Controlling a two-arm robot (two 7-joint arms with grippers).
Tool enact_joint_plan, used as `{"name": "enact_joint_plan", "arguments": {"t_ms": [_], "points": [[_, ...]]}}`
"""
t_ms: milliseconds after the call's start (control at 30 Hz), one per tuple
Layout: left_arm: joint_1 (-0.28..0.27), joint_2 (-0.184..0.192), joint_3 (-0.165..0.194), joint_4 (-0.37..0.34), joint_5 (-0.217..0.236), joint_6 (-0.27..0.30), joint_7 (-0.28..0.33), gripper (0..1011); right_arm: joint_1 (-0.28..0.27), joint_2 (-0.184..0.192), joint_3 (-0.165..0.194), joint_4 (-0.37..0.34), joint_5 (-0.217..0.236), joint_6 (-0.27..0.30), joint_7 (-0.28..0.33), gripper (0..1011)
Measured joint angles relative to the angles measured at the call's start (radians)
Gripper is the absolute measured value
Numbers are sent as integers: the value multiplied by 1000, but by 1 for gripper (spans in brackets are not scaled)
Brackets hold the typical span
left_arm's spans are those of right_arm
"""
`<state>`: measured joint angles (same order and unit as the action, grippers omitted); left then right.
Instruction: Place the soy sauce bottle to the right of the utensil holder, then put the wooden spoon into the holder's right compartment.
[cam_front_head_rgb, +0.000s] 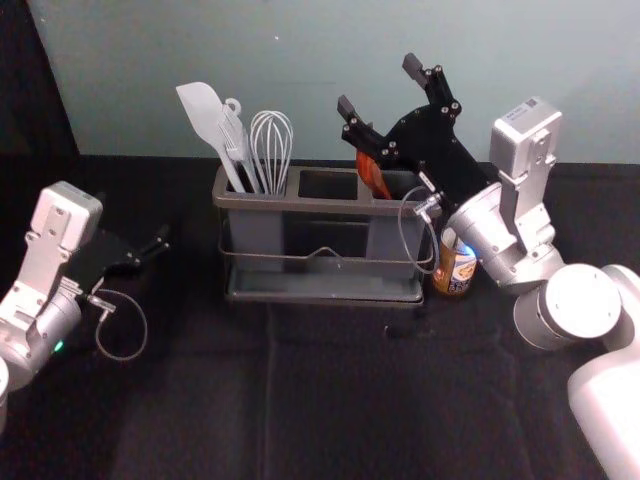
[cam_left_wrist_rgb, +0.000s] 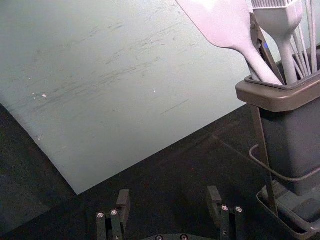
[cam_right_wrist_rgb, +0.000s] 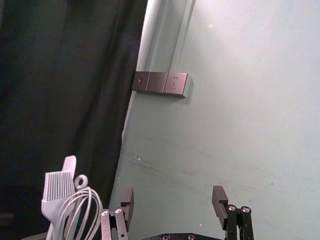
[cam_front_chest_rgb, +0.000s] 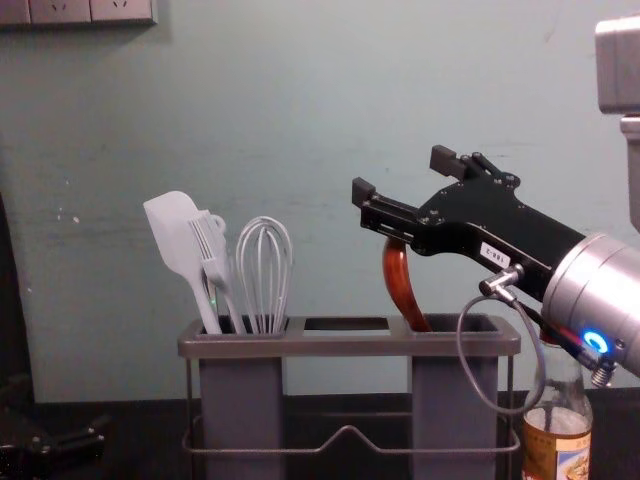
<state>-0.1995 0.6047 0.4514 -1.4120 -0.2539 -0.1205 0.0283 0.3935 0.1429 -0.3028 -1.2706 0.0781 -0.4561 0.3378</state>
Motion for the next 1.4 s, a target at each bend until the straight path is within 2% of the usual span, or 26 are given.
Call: {"name": "enact_joint_plan", "arguments": {"t_ms": [133, 300, 333, 433, 567, 700, 867, 967, 1133, 1200, 1333, 1367, 1400], "points": [[0, 0, 0, 0, 0, 0, 0, 1005, -13, 5, 1, -25, 1, 24, -1, 1002], [0, 0, 0, 0, 0, 0, 0, 1005, -56, 27, 6, -111, -1, 90, -12, 1002], [0, 0, 0, 0, 0, 0, 0, 1005, -56, 27, 6, -111, -1, 90, -12, 1002], [0, 0, 0, 0, 0, 0, 0, 1005, -85, 46, 10, -173, 0, 148, -14, 1003], [0, 0, 0, 0, 0, 0, 0, 1005, -133, 78, 21, -280, 12, 266, -23, 1003], [0, 0, 0, 0, 0, 0, 0, 1005, -174, 104, 32, -361, 31, 344, -27, 1003], [0, 0, 0, 0, 0, 0, 0, 1005, -221, 148, 41, -454, 49, 445, -21, 1002], [0, 0, 0, 0, 0, 0, 0, 1005, -264, 187, 49, -528, 78, 528, -5, 1002], [0, 0, 0, 0, 0, 0, 0, 1005, -322, 230, 58, -603, 109, 569, 8, 1002], [0, 0, 0, 0, 0, 0, 0, 1005, -342, 239, 63, -623, 120, 570, 9, 1002], [0, 0, 0, 0, 0, 0, 0, 1005, -431, 272, 95, -687, 160, 554, 4, 1002], [0, 0, 0, 0, 0, 0, 0, 1005, -431, 272, 95, -687, 160, 554, 4, 1002], [0, 0, 0, 0, 0, 0, 0, 1005, -454, 278, 105, -700, 169, 545, -1, 1002]]}}
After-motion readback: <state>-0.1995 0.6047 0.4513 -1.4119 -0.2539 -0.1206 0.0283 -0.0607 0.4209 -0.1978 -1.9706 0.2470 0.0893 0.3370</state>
